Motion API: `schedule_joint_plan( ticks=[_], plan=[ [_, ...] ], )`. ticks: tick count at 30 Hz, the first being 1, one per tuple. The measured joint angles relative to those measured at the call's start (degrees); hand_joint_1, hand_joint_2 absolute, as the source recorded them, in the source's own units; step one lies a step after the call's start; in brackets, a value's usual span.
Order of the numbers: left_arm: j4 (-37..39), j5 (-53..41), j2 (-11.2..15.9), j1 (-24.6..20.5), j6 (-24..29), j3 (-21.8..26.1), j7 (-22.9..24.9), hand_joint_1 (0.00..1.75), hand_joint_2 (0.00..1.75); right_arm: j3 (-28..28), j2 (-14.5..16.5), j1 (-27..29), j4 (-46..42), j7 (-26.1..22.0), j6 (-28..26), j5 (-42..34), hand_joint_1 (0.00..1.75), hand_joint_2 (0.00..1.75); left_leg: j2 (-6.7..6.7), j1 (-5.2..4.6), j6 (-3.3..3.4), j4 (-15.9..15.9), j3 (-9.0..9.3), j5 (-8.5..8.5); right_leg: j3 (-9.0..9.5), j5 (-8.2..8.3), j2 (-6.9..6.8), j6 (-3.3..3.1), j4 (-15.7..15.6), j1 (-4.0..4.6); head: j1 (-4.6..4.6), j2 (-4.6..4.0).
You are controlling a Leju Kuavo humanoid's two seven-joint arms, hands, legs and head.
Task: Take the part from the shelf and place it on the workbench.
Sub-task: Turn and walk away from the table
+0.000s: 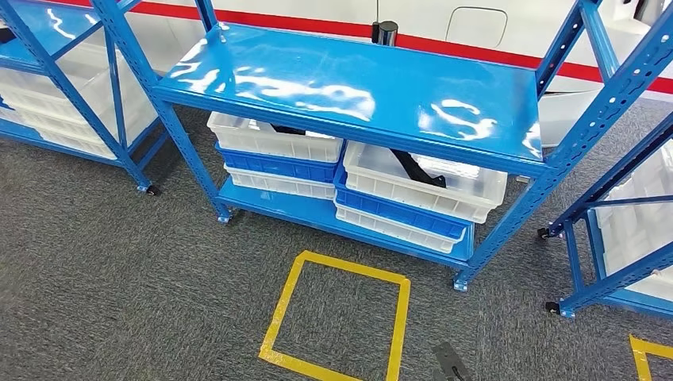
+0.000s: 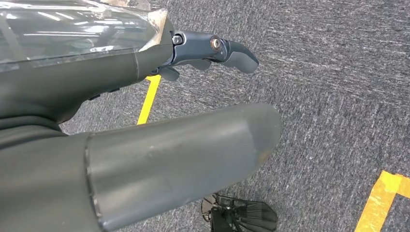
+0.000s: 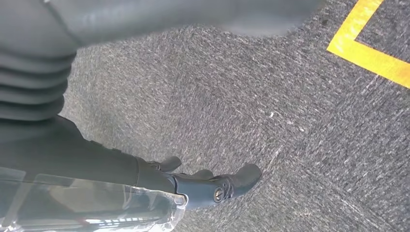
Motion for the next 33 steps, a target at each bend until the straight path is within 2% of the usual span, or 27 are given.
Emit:
schedule_joint_plan(
  ticks=[2,4,5,7,8,9,10,11,12,13,14,15,17,18,20,21,23,24,25,26,28,29,30,32,33],
  plan=[
    [0.0,0.0,0.0,0.0,0.0,0.0,0.0,0.0,0.0,0.0,0.0,0.1,0.0,0.0,0.0,0.1,0.0,0.0,0.09,-0.08,0.29,-0.5,0.13,0.12,0.2,0.63,0.03,0.55,0.4,0.11,0.03,0.0],
    [0.0,0.1,0.0,0.0,0.1,0.0,0.0,0.0,0.0,0.0,0.0,0.1,0.0,0.1,0.0,0.1,0.0,0.0,0.24,0.14,0.5,-1.3,0.92,0.5,-0.21,0.14,-0.11,0.78,1.9,0.31,0.1,0.0],
    [0.0,0.1,-0.1,0.0,0.1,0.0,0.0,0.0,0.0,0.0,0.0,0.0,0.0,0.1,0.0,0.2,0.0,0.0,0.37,0.27,0.55,-1.5,1.31,0.69,-1.0,-1.08,-0.18,0.55,3.6,0.38,0.16,0.0],
    [0.0,0.1,0.0,0.1,0.1,0.0,0.0,0.0,0.0,0.0,-0.1,-0.2,0.0,0.1,-0.1,0.2,0.0,0.0,0.64,0.35,0.66,-1.6,1.42,0.84,-3.98,-4.45,-0.27,0.21,10.0,0.36,0.24,0.0],
    [0.0,0.1,0.0,0.1,0.2,0.1,0.0,0.0,0.0,0.0,-0.1,-0.1,0.0,0.1,-0.1,0.2,0.0,0.0,0.72,0.35,0.67,-1.6,1.34,0.83,-5.59,-5.77,-0.27,0.3,13.4,0.32,0.27,0.0],
    [0.0,0.1,0.0,0.1,0.2,0.1,0.0,0.0,0.0,0.0,-0.1,0.0,0.0,0.1,-0.1,0.2,0.0,0.0,0.75,0.37,0.64,-1.6,1.32,0.78,-6.62,-6.41,-0.28,0.63,15.4,0.23,0.27,0.0],
    [0.0,0.1,-0.1,0.2,0.2,0.1,0.0,0.0,0.0,0.0,-0.2,0.1,0.0,0.1,-0.1,0.2,0.0,0.0,0.72,0.43,0.54,-1.6,1.36,0.69,-6.69,-6.17,-0.29,1.14,15.4,0.1,0.28,0.0],
    [0.0,0.1,-0.1,0.2,0.2,0.1,0.0,0.0,0.0,0.0,-0.2,0.1,0.0,0.1,-0.1,0.2,0.0,0.0,0.67,0.54,0.36,-1.5,1.49,0.59,-5.66,-5.01,-0.3,1.84,13.1,-0.11,0.28,0.0],
    [0.0,0.1,-0.1,0.2,0.2,0.1,0.0,0.0,0.0,0.0,-0.2,0.1,0.0,0.1,-0.1,0.2,0.0,0.0,0.59,0.66,0.09,-1.4,1.65,0.44,-3.75,-3.19,-0.25,2.69,9.0,-0.38,0.29,0.0],
    [0.0,0.1,-0.1,0.2,0.2,0.1,0.0,0.0,0.0,0.0,-0.2,0.1,0.0,0.1,-0.1,0.2,0.0,0.0,0.51,0.71,-0.26,-1.2,1.78,0.23,-1.97,-1.87,-0.14,3.1,4.9,-0.53,0.31,0.0],
    [0.0,0.1,0.0,0.2,0.2,0.1,0.0,0.0,0.0,0.0,-0.1,0.1,0.0,0.1,-0.1,0.2,0.0,0.0,0.44,0.71,-0.63,-1.0,1.78,0.02,-0.64,-1.37,-0.08,2.79,1.9,-0.58,0.31,0.0],
    [0.0,0.1,0.0,0.2,0.2,0.1,0.0,0.0,0.0,0.0,-0.1,0.1,0.0,0.1,-0.1,0.2,0.0,0.0,0.38,0.69,-1.04,-0.9,1.68,-0.21,0.2,-1.01,-0.02,2.13,0.1,-0.47,0.29,0.0],
    [0.0,0.1,0.0,0.2,0.2,0.1,0.0,0.0,0.0,-0.1,-0.1,0.3,0.0,0.1,-0.1,0.2,0.0,0.0,0.26,0.66,-1.74,-0.4,1.51,-0.34,0.51,-1.14,-0.16,0.01,-0.3,-0.24,0.25,0.0],
    [0.0,0.1,0.1,0.3,0.2,0.1,0.0,0.0,0.0,-0.1,0.0,0.4,0.0,0.1,-0.2,0.2,0.0,0.0,0.41,0.72,-2.03,-0.1,1.46,-0.49,0.86,-0.68,-0.27,-0.48,-0.4,-0.33,0.24,0.0],
    [0.0,0.1,0.1,0.2,0.2,0.1,-0.2,0.0,0.0,-0.1,0.1,0.4,0.0,0.1,-0.2,0.2,0.0,0.0,1.71,0.84,-2.5,2.3,0.46,-1.78,1.64,-0.72,-0.61,-1.22,-0.4,-0.57,0.15,0.0],
    [0.0,0.1,0.1,0.2,0.2,0.1,-0.3,0.0,0.0,-0.2,0.1,0.4,0.0,0.1,-0.2,0.3,0.0,0.0,2.52,0.94,-2.76,5.0,-0.99,-3.06,1.9,-0.86,-0.84,-1.5,-0.5,-0.6,0.09,0.0],
    [0.0,0.1,0.0,0.1,0.2,0.1,-0.5,0.0,0.0,-0.2,0.1,0.4,0.0,0.1,-0.2,0.3,0.0,0.0,3.51,1.15,-3.22,12.3,-5.31,-5.86,2.25,-1.22,-1.24,-2.05,-0.4,-0.43,0.02,0.0],
    [0.0,0.1,0.0,0.2,0.2,0.1,-0.5,0.0,0.0,-0.2,0.1,0.5,0.0,0.1,-0.2,0.3,0.0,0.0,3.66,1.25,-3.35,14.8,-7.24,-6.44,2.42,-1.45,-1.37,-2.21,-0.4,-0.38,0.01,0.0],
    [0.0,0.1,0.1,0.3,0.2,0.1,-0.5,0.0,0.0,-0.2,0.1,0.5,0.0,0.1,-0.2,0.3,0.0,0.0,3.76,1.33,-3.41,15.5,-8.32,-5.95,2.68,-1.71,-1.43,-2.26,-0.4,-0.38,0.01,0.0],
    [0.0,0.1,0.1,0.4,0.2,0.1,-0.5,0.0,0.0,-0.2,0.1,0.5,0.0,0.2,-0.2,0.3,0.0,0.0,3.83,1.4,-3.37,13.9,-8.31,-4.25,3.07,-2.04,-1.45,-2.2,-0.4,-0.42,0.01,0.0],
    [0.0,0.1,0.2,0.4,0.2,0.1,-0.5,0.0,0.0,-0.2,0.2,0.5,0.0,0.3,-0.2,0.3,0.0,0.0,4.19,1.43,-3.12,6.8,-5.84,0.77,3.93,-2.81,-1.47,-1.87,-0.5,-0.54,0.02,0.0],
    [0.0,0.0,0.2,0.4,0.2,0.1,-0.5,0.0,0.0,-0.3,0.2,0.4,0.0,0.4,-0.2,0.3,0.0,0.0,4.47,1.27,-2.97,3.7,-4.71,1.74,4.28,-3.18,-1.49,-1.59,-0.5,-0.47,0.0,0.0],
    [0.0,-0.1,0.2,0.3,0.2,0.1,-0.5,0.0,0.0,-0.3,0.2,0.4,0.0,0.4,-0.2,0.3,0.0,0.0,4.68,1.07,-2.73,1.9,-3.89,2.05,4.31,-3.5,-1.52,-1.27,-0.5,-0.34,-0.04,0.0],
    [0.0,-0.2,0.2,0.3,0.2,0.1,-0.4,0.0,0.0,-0.5,0.2,0.3,0.0,0.6,-0.3,0.3,0.0,0.0,4.68,0.59,-2.16,1.4,-3.55,1.34,4.34,-4.02,-1.67,-0.5,-0.7,-0.07,-0.13,0.0],
    [0.0,-0.2,0.2,0.3,0.2,0.1,-0.4,0.0,0.0,-0.6,0.2,0.3,0.0,0.6,-0.3,0.3,0.0,0.0,4.49,0.64,-1.78,1.2,-3.21,1.8,4.43,-4.29,-1.76,-0.11,-0.8,0.02,-0.13,0.01]
  ],
)
